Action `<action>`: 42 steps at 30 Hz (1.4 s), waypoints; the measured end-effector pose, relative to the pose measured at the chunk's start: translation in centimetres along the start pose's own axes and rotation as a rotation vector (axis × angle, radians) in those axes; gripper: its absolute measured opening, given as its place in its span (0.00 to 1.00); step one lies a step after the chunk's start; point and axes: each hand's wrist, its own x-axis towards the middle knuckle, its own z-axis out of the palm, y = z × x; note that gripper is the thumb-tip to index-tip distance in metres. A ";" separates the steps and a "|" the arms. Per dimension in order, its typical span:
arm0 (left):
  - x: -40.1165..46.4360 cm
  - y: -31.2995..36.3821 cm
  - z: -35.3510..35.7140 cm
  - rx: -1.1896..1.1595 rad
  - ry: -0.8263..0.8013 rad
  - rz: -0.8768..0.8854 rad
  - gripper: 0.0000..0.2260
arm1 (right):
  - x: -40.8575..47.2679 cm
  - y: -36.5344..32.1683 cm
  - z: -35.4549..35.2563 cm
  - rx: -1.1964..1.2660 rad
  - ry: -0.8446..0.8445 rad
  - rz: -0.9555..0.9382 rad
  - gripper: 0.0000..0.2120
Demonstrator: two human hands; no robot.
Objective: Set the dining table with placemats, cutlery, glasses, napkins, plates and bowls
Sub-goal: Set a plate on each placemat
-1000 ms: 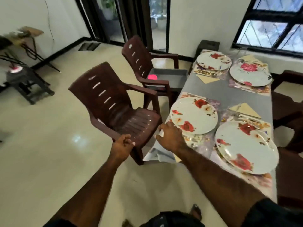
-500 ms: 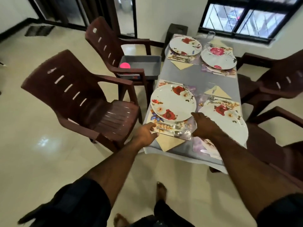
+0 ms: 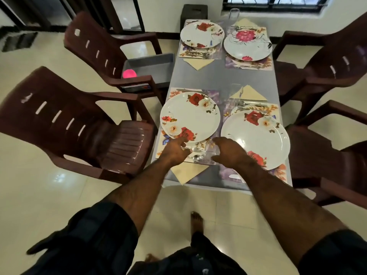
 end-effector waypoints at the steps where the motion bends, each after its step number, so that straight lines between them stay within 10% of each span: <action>1: 0.1 0.0 -0.1 -0.001 0.003 -0.007 0.23 | -0.1 0.0 0.0 0.007 -0.004 0.007 0.38; 11: -0.3 -0.9 -2.3 0.025 -0.005 0.003 0.20 | 0.7 -0.4 -0.8 -0.096 -0.022 -0.049 0.59; 15: -2.8 -3.4 -6.4 0.068 0.057 0.008 0.20 | 2.5 -4.7 -1.9 -0.107 0.122 -0.167 0.52; 22: -12.9 -17.0 -15.7 0.091 0.098 -0.247 0.23 | 5.9 -22.1 6.1 -0.164 0.015 -0.436 0.37; 42: -32.9 -63.0 -39.4 -0.321 0.354 -0.718 0.19 | 14.3 -73.7 31.2 -0.509 -0.499 -0.686 0.34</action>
